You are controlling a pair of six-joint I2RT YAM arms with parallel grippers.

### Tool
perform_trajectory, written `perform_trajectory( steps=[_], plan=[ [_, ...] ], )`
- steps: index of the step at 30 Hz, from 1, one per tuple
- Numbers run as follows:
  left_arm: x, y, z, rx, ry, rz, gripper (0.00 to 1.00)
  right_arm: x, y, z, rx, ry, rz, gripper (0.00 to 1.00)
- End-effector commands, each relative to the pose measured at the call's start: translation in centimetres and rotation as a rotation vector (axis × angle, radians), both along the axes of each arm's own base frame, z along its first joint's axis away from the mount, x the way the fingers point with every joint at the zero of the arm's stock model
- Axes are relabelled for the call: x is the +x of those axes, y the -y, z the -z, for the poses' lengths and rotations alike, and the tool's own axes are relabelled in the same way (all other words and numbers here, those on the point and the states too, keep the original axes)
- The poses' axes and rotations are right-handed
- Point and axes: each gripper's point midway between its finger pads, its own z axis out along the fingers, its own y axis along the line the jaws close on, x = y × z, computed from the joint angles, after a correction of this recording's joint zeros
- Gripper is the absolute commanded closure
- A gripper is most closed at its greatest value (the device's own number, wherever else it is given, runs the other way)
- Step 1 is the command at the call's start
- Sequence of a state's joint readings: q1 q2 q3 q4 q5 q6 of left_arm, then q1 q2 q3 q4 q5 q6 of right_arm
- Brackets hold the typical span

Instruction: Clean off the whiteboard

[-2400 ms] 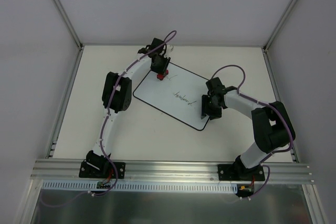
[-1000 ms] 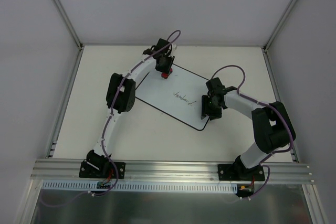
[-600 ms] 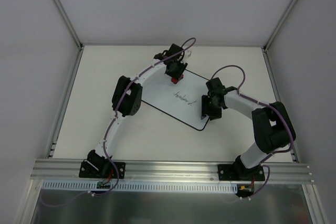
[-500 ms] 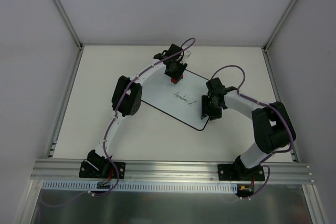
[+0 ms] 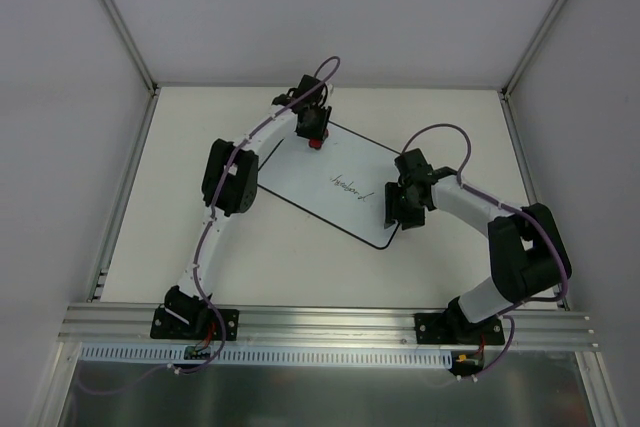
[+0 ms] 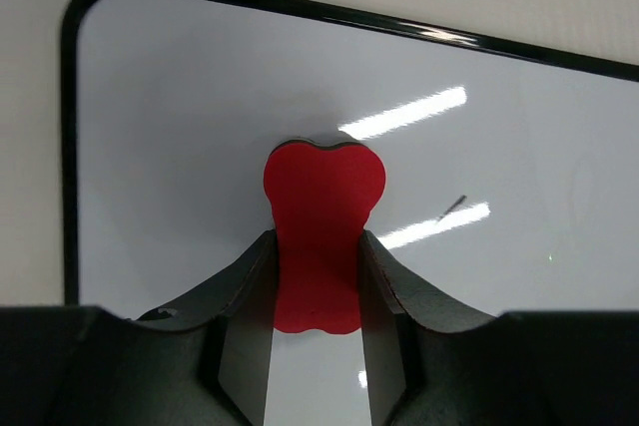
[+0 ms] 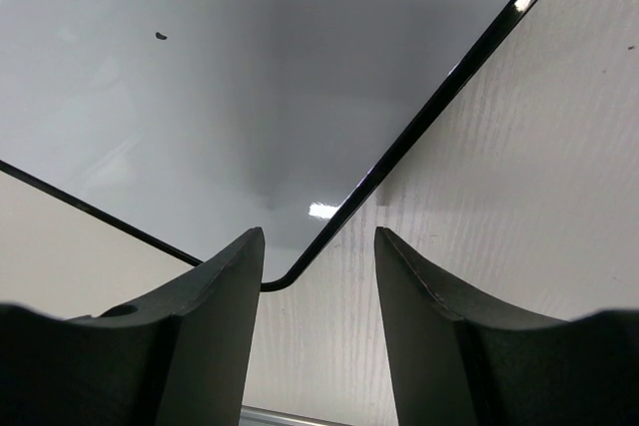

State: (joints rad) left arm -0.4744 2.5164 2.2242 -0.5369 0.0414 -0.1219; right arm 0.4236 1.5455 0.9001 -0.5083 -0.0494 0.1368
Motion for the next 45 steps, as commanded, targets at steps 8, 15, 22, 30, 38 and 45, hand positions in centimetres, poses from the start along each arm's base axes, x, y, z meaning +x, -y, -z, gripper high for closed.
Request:
perform_trajectory(
  steps=[8, 15, 22, 30, 38, 45],
  plan=[
    [-1.9, -2.0, 1.8, 0.057, -0.095, -0.013, 0.72, -0.6, 0.2, -0.5, -0.006, 0.002, -0.014, 0.47],
    [-4.7, 2.4, 2.4, 0.086, -0.088, 0.155, 0.69, -0.7, 0.2, -0.2, -0.009, -0.006, -0.012, 0.47],
    [-9.9, 5.7, 4.7, 0.088, -0.186, 0.266, 0.73, -0.6, 0.3, -0.3, -0.013, -0.002, -0.011, 0.46],
    [-13.4, 5.6, 4.4, 0.091, -0.279, 0.285, 0.81, -0.6, 0.4, -0.1, -0.016, -0.001, -0.003, 0.47],
    [-15.1, 1.2, 3.1, 0.108, -0.34, 0.135, 0.86, -0.5, 0.6, 0.1, -0.025, 0.002, 0.003, 0.46],
    [-11.5, -5.3, 2.4, 0.155, -0.303, -0.063, 0.87, -0.6, 0.6, 0.3, -0.017, 0.006, 0.019, 0.46]
  ],
)
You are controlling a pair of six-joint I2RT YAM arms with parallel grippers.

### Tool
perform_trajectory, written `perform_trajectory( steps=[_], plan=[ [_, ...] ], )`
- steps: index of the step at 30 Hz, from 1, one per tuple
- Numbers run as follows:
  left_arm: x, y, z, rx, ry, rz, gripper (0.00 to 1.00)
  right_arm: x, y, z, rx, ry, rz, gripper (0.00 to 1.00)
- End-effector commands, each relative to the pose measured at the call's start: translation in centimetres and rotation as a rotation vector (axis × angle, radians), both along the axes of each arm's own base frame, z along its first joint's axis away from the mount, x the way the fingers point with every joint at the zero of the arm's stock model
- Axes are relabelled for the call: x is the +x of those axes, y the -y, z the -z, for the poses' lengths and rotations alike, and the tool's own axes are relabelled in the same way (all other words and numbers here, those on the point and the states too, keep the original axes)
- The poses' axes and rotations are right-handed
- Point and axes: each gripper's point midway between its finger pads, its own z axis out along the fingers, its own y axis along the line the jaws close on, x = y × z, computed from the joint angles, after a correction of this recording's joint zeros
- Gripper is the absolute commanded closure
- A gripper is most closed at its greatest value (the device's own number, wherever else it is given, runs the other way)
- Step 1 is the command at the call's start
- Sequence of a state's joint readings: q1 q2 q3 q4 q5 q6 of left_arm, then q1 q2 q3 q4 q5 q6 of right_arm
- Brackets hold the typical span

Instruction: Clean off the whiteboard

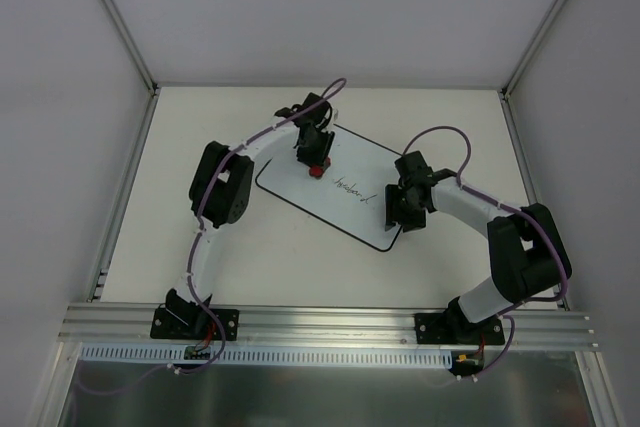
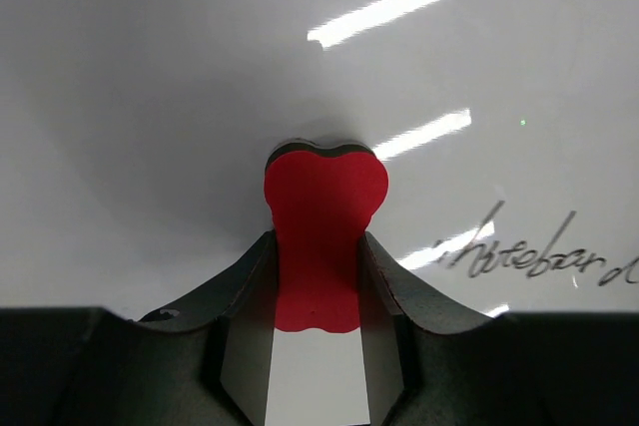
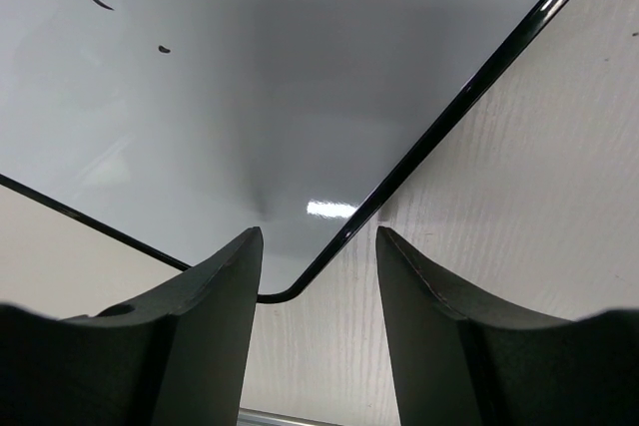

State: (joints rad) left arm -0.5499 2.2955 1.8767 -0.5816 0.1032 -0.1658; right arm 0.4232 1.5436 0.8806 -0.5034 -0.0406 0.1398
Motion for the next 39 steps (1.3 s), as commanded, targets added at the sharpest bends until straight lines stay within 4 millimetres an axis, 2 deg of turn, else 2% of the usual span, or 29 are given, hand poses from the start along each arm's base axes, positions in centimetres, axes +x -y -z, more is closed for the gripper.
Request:
perform_trajectory(
  steps=[1, 3, 7, 11, 12, 15, 18, 22, 25, 27, 31, 33, 35, 38, 39],
  plan=[
    [-1.3, -6.7, 2.1, 0.154, -0.109, -0.138, 0.87, -0.2, 0.2, -0.2, -0.005, 0.018, 0.015, 0.47],
    [-1.1, -7.6, 2.3, 0.182, -0.101, -0.163, 0.87, -0.5, 0.3, 0.1, -0.008, 0.01, 0.026, 0.47],
    [-2.2, -6.8, 2.5, 0.165, -0.124, -0.153, 0.87, -0.9, 0.3, 0.4, 0.002, 0.001, 0.043, 0.47],
    [-4.3, -3.6, 2.7, 0.167, -0.123, -0.082, 0.88, -0.9, 0.1, 0.7, 0.019, 0.003, 0.061, 0.47],
    [-5.5, -1.7, 2.6, 0.149, -0.131, -0.043, 0.88, -0.9, 0.1, 0.6, 0.022, 0.008, 0.065, 0.47],
    [-7.7, 2.0, 3.0, 0.11, -0.16, 0.009, 0.89, -0.8, 0.0, 0.7, 0.025, 0.013, 0.079, 0.48],
    [-9.6, 4.5, 3.4, 0.095, -0.179, 0.041, 0.9, -0.8, 0.2, 0.6, 0.022, 0.022, 0.096, 0.48],
    [-11.3, 7.1, 3.3, 0.065, -0.189, 0.085, 0.91, -0.8, 1.2, 0.3, -0.005, 0.061, 0.124, 0.48],
    [-11.5, 8.0, 2.8, 0.044, -0.19, 0.097, 0.91, -1.0, 1.9, 0.3, -0.019, 0.07, 0.144, 0.49],
    [-11.3, 7.9, 2.7, 0.046, -0.183, 0.091, 0.91, -0.8, 2.4, 0.0, -0.024, 0.086, 0.165, 0.49],
    [-10.1, 5.2, 3.2, 0.075, -0.189, 0.024, 0.92, 0.1, 3.6, -0.9, -0.025, 0.126, 0.211, 0.5],
    [-8.7, 3.2, 3.1, 0.087, -0.18, -0.026, 0.92, 1.2, 4.4, -1.6, -0.008, 0.136, 0.248, 0.5],
    [-7.7, 2.0, 3.0, 0.093, -0.172, -0.05, 0.92, 2.5, 4.8, -2.5, 0.013, 0.157, 0.271, 0.5],
    [-5.6, 0.2, 2.6, 0.093, -0.152, -0.099, 0.92, 4.1, 6.2, -2.6, -0.006, 0.162, 0.318, 0.49],
    [-5.0, -0.2, 2.5, 0.093, -0.142, -0.107, 0.92, 5.3, 6.6, -3.3, -0.003, 0.181, 0.336, 0.48]
  ],
)
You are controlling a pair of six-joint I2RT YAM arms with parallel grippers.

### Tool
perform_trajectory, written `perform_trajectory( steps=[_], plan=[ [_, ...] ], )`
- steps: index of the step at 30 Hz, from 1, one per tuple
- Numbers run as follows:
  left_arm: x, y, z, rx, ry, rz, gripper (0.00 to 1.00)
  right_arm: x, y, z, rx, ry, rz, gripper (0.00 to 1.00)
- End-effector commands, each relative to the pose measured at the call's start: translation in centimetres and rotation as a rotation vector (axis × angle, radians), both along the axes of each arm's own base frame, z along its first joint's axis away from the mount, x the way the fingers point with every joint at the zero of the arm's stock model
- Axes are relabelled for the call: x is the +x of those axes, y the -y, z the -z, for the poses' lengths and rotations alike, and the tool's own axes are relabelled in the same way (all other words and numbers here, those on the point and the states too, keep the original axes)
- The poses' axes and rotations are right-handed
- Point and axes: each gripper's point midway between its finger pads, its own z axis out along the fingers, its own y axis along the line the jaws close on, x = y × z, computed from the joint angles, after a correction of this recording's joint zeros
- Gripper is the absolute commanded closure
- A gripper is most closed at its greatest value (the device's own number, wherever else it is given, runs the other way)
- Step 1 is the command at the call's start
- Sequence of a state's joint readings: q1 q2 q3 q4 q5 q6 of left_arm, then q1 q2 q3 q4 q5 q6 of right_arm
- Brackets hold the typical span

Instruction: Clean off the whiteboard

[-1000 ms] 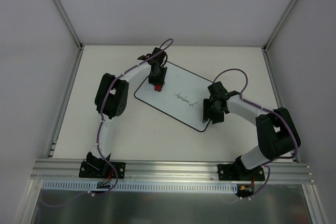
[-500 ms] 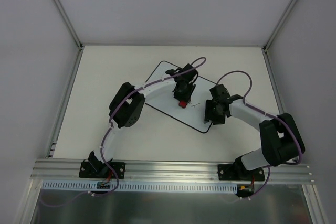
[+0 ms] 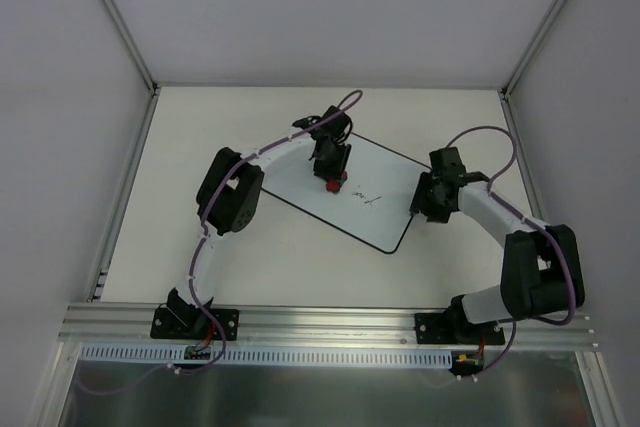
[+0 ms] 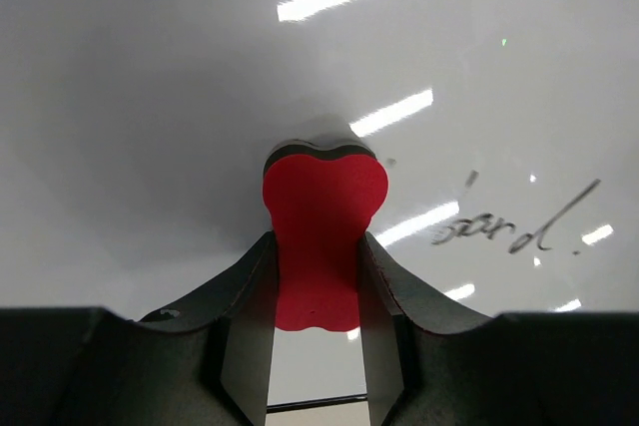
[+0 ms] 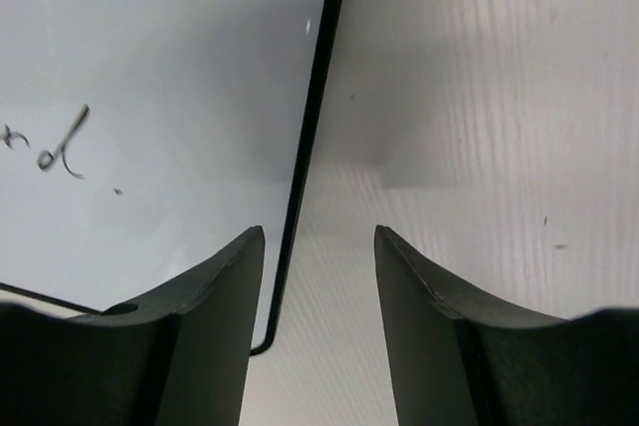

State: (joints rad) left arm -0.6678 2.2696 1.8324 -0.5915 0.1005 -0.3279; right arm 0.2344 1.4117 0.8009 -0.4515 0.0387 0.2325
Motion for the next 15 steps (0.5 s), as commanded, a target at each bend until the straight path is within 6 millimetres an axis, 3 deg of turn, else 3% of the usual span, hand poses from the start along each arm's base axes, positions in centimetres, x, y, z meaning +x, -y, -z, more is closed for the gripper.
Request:
perform_trajectory(
  steps=[1, 3, 7, 15],
  plan=[
    [0.8, -5.3, 2.2, 0.123, -0.06, -0.089, 0.92, 3.5, 1.0, -1.4, -0.005, 0.046, 0.046, 0.48],
    [1.4, -5.8, 2.0, 0.127, -0.048, -0.093, 0.92, 5.2, 1.2, -1.8, 0.011, 0.055, 0.08, 0.47],
    [1.2, -5.2, 2.1, 0.105, -0.063, -0.084, 0.92, 6.7, 0.9, -0.5, 0.028, 0.012, 0.114, 0.48],
    [-2.1, -0.2, 3.1, 0.084, -0.094, 0.014, 0.92, 6.5, -0.7, 2.1, 0.113, -0.075, 0.166, 0.49]
  ],
)
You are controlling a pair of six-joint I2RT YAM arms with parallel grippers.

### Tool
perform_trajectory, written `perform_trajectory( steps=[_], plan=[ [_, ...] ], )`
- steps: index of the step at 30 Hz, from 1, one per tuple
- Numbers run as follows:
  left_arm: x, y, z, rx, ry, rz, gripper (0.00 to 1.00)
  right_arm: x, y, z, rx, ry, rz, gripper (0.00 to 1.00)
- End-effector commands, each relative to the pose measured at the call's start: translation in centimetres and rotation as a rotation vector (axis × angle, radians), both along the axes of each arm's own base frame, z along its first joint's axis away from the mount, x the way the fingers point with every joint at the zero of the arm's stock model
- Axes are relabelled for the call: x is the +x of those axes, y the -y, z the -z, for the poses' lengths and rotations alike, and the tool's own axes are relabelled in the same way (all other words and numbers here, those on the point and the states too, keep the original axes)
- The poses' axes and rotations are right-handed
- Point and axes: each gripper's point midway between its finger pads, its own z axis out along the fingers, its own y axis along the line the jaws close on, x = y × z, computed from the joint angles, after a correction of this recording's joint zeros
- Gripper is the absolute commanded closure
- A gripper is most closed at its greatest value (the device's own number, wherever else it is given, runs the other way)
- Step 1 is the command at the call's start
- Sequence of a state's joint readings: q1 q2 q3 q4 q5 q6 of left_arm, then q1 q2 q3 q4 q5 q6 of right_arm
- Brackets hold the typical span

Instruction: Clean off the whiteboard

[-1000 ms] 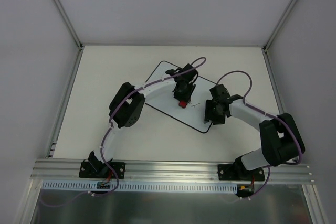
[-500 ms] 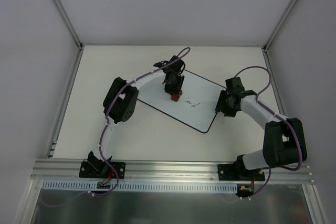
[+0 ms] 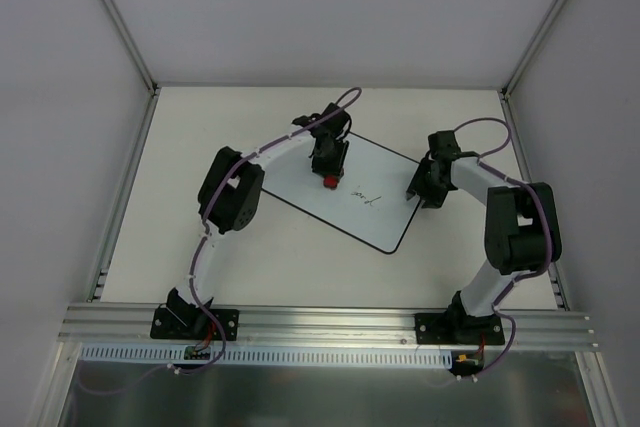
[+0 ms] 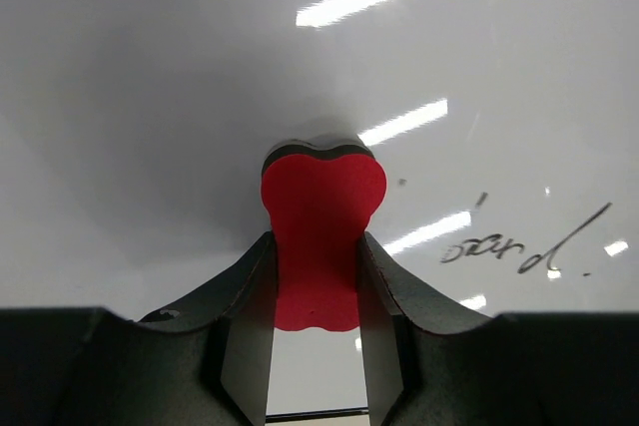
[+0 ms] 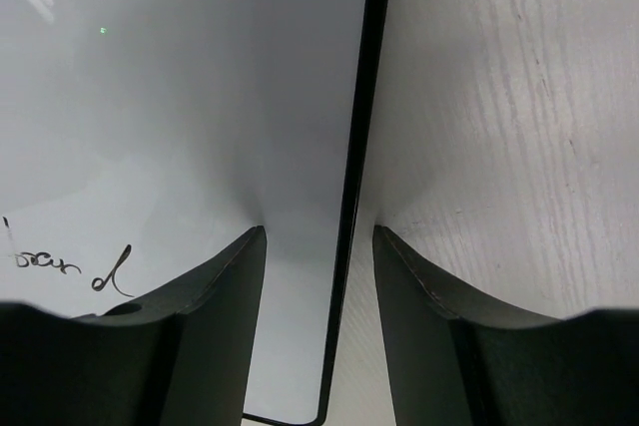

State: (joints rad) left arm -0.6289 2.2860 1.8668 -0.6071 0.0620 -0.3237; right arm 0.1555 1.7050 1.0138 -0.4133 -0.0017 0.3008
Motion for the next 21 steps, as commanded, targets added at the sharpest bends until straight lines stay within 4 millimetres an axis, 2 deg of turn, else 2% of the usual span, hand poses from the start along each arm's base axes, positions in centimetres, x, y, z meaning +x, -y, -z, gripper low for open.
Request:
perform_trajectory(
  steps=[1, 5, 7, 12, 14, 16, 20, 21],
  plan=[
    [-4.3, 2.2, 3.1, 0.041, -0.12, 0.069, 0.92, 0.3, -1.1, 0.3, 0.065, -0.02, 0.042, 0.5],
    [-6.6, 5.3, 4.0, 0.011, -0.161, 0.132, 0.92, 0.3, -1.6, 0.4, 0.099, -0.02, 0.061, 0.51],
    [-7.9, 7.2, 3.6, -0.011, -0.163, 0.18, 0.92, 0.3, -1.7, 0.5, 0.099, -0.022, 0.066, 0.51],
    [-10.9, 9.6, 4.0, -0.039, -0.208, 0.251, 0.93, 0.3, -1.6, 0.5, 0.098, -0.021, 0.07, 0.51],
    [-12.3, 9.9, 4.5, -0.027, -0.224, 0.273, 0.93, 0.3, -1.6, 0.4, 0.098, -0.019, 0.07, 0.51],
    [-12.7, 9.6, 4.9, -0.015, -0.233, 0.273, 0.93, 0.4, -1.6, 0.4, 0.097, -0.017, 0.07, 0.51],
    [-10.7, 7.2, 4.7, 0.026, -0.206, 0.183, 0.96, 0.3, -1.7, 0.5, 0.096, -0.019, 0.066, 0.51],
    [-9.0, 5.7, 4.6, 0.017, -0.216, 0.105, 0.97, 0.3, -1.6, 0.5, 0.096, -0.018, 0.067, 0.5]
  ],
)
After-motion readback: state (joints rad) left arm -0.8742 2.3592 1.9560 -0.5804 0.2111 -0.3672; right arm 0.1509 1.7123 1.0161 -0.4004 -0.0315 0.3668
